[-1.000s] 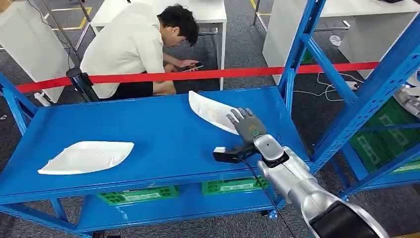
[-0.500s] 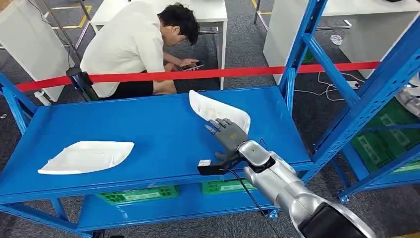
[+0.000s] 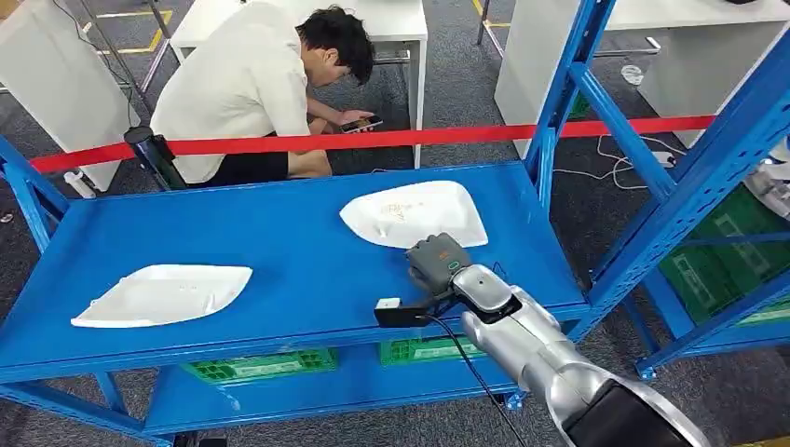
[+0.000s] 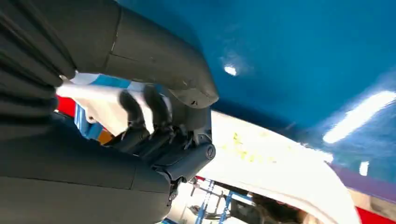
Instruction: Take the parts from the cabinet and place them on the table.
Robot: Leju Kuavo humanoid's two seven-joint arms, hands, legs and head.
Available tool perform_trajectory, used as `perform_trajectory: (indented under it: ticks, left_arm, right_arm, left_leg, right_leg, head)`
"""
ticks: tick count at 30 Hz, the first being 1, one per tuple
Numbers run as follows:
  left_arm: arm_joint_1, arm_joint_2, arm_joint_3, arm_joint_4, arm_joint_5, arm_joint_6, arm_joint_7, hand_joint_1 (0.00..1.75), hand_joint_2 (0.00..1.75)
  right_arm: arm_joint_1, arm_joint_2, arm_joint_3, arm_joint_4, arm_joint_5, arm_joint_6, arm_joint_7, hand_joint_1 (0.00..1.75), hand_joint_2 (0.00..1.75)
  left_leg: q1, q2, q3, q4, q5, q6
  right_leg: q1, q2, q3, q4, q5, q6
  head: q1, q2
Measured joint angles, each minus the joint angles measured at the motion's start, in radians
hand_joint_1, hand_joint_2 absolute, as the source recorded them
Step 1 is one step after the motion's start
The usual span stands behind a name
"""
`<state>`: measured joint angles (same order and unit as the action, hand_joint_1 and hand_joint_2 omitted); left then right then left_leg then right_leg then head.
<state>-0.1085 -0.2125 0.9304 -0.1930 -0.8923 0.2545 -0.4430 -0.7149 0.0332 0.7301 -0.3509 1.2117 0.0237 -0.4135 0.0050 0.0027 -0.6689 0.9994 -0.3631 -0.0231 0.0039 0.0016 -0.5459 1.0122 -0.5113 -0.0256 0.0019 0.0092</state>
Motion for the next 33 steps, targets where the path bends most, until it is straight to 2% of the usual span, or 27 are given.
perform_trajectory:
  ticks: [8,16,17,19,22,23,26,33]
  left_arm:
    - [-0.005,0.001,0.0,-0.001,-0.018,0.024,-0.064,0.0,1.75]
    - [-0.005,0.0,0.0,-0.001,-0.018,0.028,-0.074,0.0,1.75]
    - [-0.004,0.0,0.0,-0.001,-0.018,0.028,-0.074,0.0,1.75]
    - [-0.004,0.0,0.0,0.0,-0.018,0.028,-0.074,0.0,1.75]
    - [-0.004,0.0,0.0,0.0,-0.012,0.03,-0.075,0.0,1.75]
    - [-0.004,0.0,0.0,0.0,-0.01,0.03,-0.073,0.0,0.0]
    - [-0.002,-0.001,0.0,0.001,-0.013,0.03,-0.062,0.0,0.0]
    - [-0.003,-0.003,0.0,0.002,-0.02,0.025,-0.042,0.0,0.0]
  right_arm:
    - [0.001,-0.016,0.0,0.0,-0.023,-0.033,0.014,1.75,1.75]
    - [0.001,-0.026,0.0,0.0,-0.027,-0.039,0.015,1.71,1.75]
    - [0.001,-0.027,0.0,0.0,-0.027,-0.039,0.015,0.05,1.75]
    - [0.001,-0.028,0.0,0.0,-0.027,-0.045,0.016,0.0,1.75]
    - [0.0,-0.032,0.0,-0.014,-0.023,-0.11,0.054,0.0,1.75]
    - [-0.003,-0.032,0.0,-0.021,-0.024,-0.129,0.068,0.0,1.75]
    - [-0.022,-0.033,-0.004,-0.049,-0.03,-0.162,0.086,0.0,1.75]
    - [-0.055,-0.034,-0.005,-0.108,-0.029,-0.142,0.08,0.0,1.75]
  left_leg:
    - [0.0,0.0,0.0,0.0,0.0,0.0]
    - [0.0,0.0,0.0,0.0,0.0,0.0]
    - [0.0,0.0,0.0,0.0,0.0,0.0]
    - [0.0,0.0,0.0,0.0,0.0,0.0]
    - [0.0,0.0,-0.001,0.0,0.0,0.0]
    - [0.0,0.0,-0.001,0.0,0.0,0.0]
    - [0.0,0.0,-0.001,0.0,0.0,0.0]
    - [0.0,0.0,-0.001,0.0,0.0,0.0]
  right_leg:
    - [0.0,0.0,0.0,0.0,0.0,0.0]
    - [0.0,0.0,0.0,0.0,0.0,0.0]
    - [0.0,0.0,0.0,0.0,0.0,0.0]
    - [0.0,0.0,0.0,0.0,0.0,0.0]
    - [0.0,0.0,0.0,0.0,0.0,0.0]
    - [0.0,0.0,0.0,0.0,0.0,0.0]
    - [0.0,0.0,-0.001,0.0,0.0,0.0]
    - [0.0,0.0,-0.001,0.0,0.0,0.0]
  head:
    - [0.0,0.0]
    - [0.0,0.0]
    - [0.0,0.0]
    - [0.0,0.0]
    - [0.0,0.0]
    - [0.0,0.0]
    - [0.0,0.0]
    - [0.0,0.0]
